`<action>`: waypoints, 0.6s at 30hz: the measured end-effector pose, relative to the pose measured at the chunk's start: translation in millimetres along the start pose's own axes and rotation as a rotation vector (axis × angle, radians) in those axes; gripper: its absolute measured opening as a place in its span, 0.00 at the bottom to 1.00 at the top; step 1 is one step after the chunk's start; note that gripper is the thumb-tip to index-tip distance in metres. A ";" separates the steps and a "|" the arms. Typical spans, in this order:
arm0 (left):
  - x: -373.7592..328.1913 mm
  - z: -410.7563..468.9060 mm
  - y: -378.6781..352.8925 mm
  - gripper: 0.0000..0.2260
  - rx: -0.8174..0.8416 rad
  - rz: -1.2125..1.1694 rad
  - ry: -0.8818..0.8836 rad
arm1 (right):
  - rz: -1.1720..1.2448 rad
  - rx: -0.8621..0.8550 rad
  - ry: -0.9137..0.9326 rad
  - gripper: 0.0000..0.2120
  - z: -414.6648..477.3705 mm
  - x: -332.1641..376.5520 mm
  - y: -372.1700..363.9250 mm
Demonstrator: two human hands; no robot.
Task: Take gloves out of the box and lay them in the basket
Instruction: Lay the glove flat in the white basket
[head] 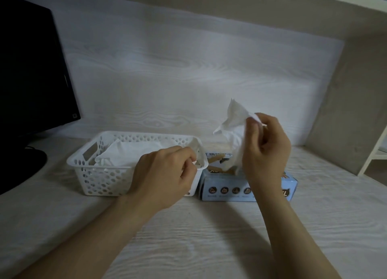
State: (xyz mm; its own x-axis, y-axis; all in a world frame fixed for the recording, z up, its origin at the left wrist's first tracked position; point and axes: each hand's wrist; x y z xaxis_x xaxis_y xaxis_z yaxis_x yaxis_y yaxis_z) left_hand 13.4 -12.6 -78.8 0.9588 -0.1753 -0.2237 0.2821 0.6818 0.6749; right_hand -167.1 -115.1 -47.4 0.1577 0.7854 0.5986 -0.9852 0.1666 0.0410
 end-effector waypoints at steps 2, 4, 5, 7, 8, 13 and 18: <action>-0.2 0.7 1.2 0.10 -0.012 -0.009 0.005 | 0.042 -0.090 0.041 0.05 -4.4 10.2 -1.1; -0.7 2.5 2.0 0.10 -0.026 -0.028 0.023 | 0.075 -0.086 0.067 0.05 -8.3 16.6 -4.4; -0.9 3.4 2.4 0.10 -0.039 -0.039 0.030 | 0.089 -0.053 0.069 0.05 -9.9 18.5 -6.4; -1.9 4.3 4.0 0.14 -0.058 -0.099 0.038 | 0.111 0.065 0.015 0.05 -13.2 21.9 -10.1; -2.1 4.3 6.0 0.17 -0.069 -0.158 0.043 | 0.117 0.143 -0.031 0.05 -15.1 23.4 -11.5; -3.5 6.8 18.2 0.29 -0.150 -0.409 0.074 | 0.183 0.529 -0.179 0.06 -24.8 29.2 -20.1; -1.6 13.0 15.1 0.10 -0.237 -0.420 0.128 | 0.318 0.769 -0.274 0.11 -26.6 30.4 -18.1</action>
State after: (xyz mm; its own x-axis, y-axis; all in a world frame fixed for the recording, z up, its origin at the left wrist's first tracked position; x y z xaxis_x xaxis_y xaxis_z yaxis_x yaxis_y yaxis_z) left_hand 16.6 -11.2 -59.1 0.7480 -0.3907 -0.5365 0.6130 0.7166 0.3327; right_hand -142.7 -78.4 -51.3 -0.0571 0.5390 0.8404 -0.7675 -0.5621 0.3083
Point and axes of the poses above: each hand's wrist, its own z-axis towards the middle knuckle, its own y-axis out of the back of the hand, x = y × z, and after that the axes turned 6 degrees about x, right-handed
